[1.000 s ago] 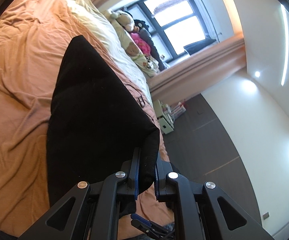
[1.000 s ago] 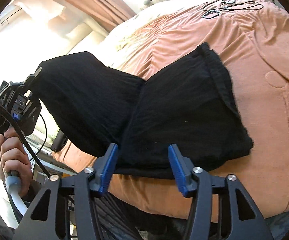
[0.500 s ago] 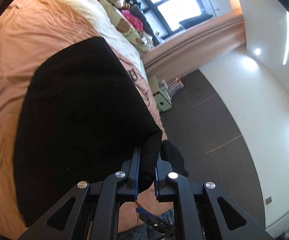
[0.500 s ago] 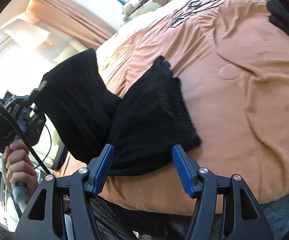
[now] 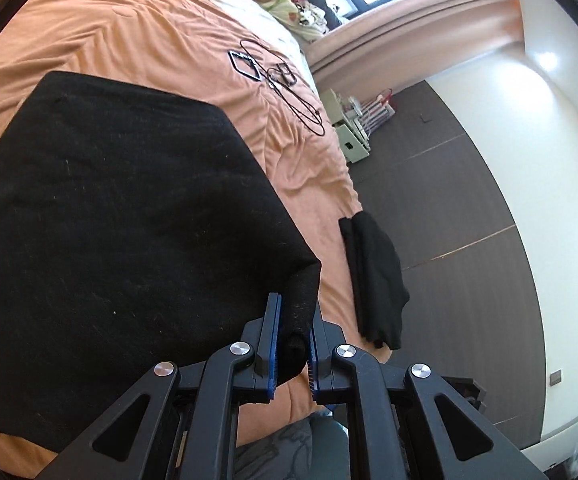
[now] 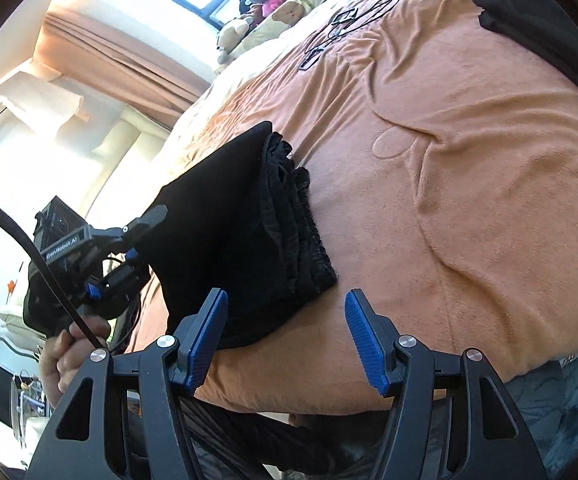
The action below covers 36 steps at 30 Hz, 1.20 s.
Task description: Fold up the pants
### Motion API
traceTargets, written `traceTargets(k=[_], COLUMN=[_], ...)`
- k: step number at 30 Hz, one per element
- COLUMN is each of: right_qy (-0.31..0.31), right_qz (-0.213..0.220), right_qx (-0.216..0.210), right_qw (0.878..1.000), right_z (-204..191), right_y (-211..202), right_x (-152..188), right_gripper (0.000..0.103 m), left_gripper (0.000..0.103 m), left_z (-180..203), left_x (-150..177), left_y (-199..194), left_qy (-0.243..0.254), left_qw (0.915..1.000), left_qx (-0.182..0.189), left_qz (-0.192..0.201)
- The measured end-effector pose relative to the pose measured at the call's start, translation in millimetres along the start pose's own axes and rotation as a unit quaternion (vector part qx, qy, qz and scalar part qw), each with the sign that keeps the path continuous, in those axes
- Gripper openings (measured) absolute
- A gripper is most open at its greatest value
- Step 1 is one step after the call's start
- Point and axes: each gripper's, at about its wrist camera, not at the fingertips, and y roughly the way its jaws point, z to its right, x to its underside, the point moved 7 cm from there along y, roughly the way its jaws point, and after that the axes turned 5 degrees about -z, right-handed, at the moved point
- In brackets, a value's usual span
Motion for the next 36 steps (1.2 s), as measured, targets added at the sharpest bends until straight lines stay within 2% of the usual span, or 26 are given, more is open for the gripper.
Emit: traceTargets(k=[4,7,8,9,10,11,13,18,29,30,32,35,36], right_qy=[-0.003,-0.001,0.000,0.000,-0.001,-0.002,-0.004,-0.010,-0.029,-0.034,-0.038,-0.033,-0.031], right_qz=[0.002,0.000,-0.001,-0.002,-0.002,-0.003,-0.004,-0.009,-0.023,-0.024,-0.031,-0.046,-0.049], right_qx=[-0.005,-0.007,-0.007,-0.008,-0.009,-0.010,-0.011,-0.010,0.024,0.031,0.035,0.040,0.043], right_qw=[1.000,1.000,1.000,1.000,1.000,1.000,1.000,1.000,0.999,0.999,0.998,0.998,0.997], right_z=[1.1,2.3,2.4,2.0,1.0,-0.1,-3.5,-12.6,-22.9,-23.8,-26.1,-20.3,-18.3], right_y=[-1.0,-0.1,0.6,1.5,2.2,3.1,6.6,20.9,65.8,71.0,79.0,91.3,94.2], right_x=[-2.5,-2.4,-2.4,-3.0,-3.4,-3.9,-5.4,-9.5,-28.6,-30.6,-31.5,-29.3,-27.7], right_gripper=[0.060,0.060,0.060,0.060,0.060,0.060,0.060,0.060,0.060,0.058,0.038,0.015,0.015], left_gripper=[0.011,0.016,0.023,0.036,0.045,0.060,0.068,0.068,0.068,0.068,0.068,0.068,0.068], left_z=[0.1,-7.1,-9.9,-11.2,-11.6,-11.7,-11.9,-23.9,-94.6,-101.5,-116.2,-135.0,-140.9], left_x=[13.4,17.1,15.9,17.5,17.3,15.4,11.6,1.8,-4.6,-4.6,-4.2,-4.5,-4.1], left_y=[8.5,21.0,23.6,23.0,20.5,15.2,4.1,-26.6,-76.8,-79.7,-85.7,-92.2,-92.8], left_qy=[0.010,-0.001,-0.010,-0.015,-0.018,-0.019,-0.013,-0.010,-0.048,-0.053,-0.065,-0.077,-0.079], left_qw=[0.9998,0.9991,0.9988,0.9988,0.9988,0.9991,0.9997,0.9998,0.9951,0.9941,0.9922,0.9879,0.9866], left_qx=[-0.016,-0.028,-0.023,-0.011,-0.002,-0.001,-0.006,-0.018,-0.081,-0.088,-0.100,-0.125,-0.132], left_qz=[-0.009,-0.032,-0.041,-0.046,-0.045,-0.037,-0.022,0.000,0.031,0.034,0.038,0.051,0.054])
